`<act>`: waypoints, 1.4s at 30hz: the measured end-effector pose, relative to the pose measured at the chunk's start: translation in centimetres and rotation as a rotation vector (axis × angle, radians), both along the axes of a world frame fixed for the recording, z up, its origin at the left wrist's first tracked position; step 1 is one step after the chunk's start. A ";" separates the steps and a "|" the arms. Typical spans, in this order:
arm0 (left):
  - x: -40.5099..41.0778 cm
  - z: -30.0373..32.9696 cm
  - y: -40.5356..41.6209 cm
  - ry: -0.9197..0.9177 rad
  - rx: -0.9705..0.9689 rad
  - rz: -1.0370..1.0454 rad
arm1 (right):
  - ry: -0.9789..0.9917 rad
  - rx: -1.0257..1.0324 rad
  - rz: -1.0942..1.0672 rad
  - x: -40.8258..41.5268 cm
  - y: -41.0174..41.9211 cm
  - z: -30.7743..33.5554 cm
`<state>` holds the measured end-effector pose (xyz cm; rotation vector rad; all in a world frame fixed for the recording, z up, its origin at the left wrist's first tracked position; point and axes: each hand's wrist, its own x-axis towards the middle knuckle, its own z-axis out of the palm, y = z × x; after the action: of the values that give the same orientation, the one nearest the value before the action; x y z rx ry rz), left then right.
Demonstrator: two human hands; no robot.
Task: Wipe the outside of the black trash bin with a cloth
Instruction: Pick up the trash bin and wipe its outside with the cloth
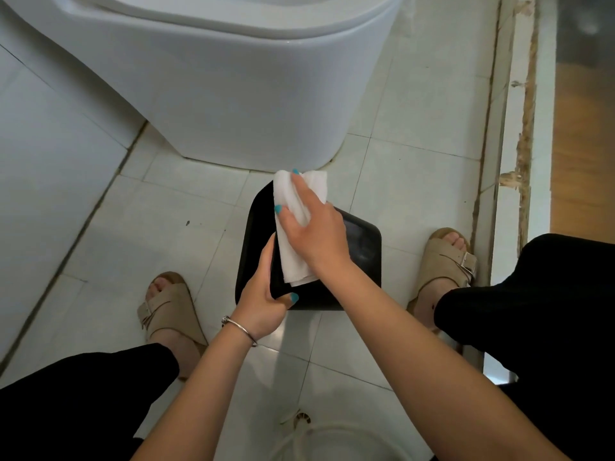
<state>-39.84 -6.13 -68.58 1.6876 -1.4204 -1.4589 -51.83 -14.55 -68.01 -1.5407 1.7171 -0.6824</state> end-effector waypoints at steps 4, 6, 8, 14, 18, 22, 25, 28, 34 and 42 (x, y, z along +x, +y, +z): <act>0.0 -0.3 0.1 -0.023 0.001 0.022 | 0.118 0.018 -0.025 -1.6 0.2 -1.3; 0.3 -0.4 0.1 -0.029 -0.003 0.039 | 0.182 0.044 -0.054 -3.0 0.2 -2.5; 0.3 -0.4 0.1 -0.033 -0.009 0.039 | 0.211 0.090 -0.126 -5.0 0.1 -3.9; -0.1 0.1 0.0 -0.047 0.032 -0.025 | 0.240 0.257 -0.409 -11.0 0.8 -7.6; 0.5 0.0 0.1 -0.020 0.055 -0.005 | 0.261 0.218 -0.337 -9.3 0.9 -6.7; 0.0 0.1 0.1 -0.032 0.058 -0.014 | 0.226 0.122 -0.204 -6.2 0.0 -3.7; 0.1 0.1 0.0 -0.040 0.034 -0.026 | 0.161 0.045 -0.047 -2.4 -0.2 -1.1; 0.2 0.1 0.5 -0.030 0.035 -0.008 | 0.123 0.007 0.047 -0.7 0.1 -0.6; 0.5 -0.5 0.3 -0.051 0.004 0.021 | 0.147 0.090 -0.076 -4.2 -0.2 -3.2; 0.3 -0.4 0.0 0.001 0.003 0.037 | 0.196 0.246 -0.446 -10.2 1.9 -7.9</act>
<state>-39.51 -6.10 -68.95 1.7059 -1.3797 -1.4419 -62.07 -12.66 -75.92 -1.0916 2.2336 -0.5197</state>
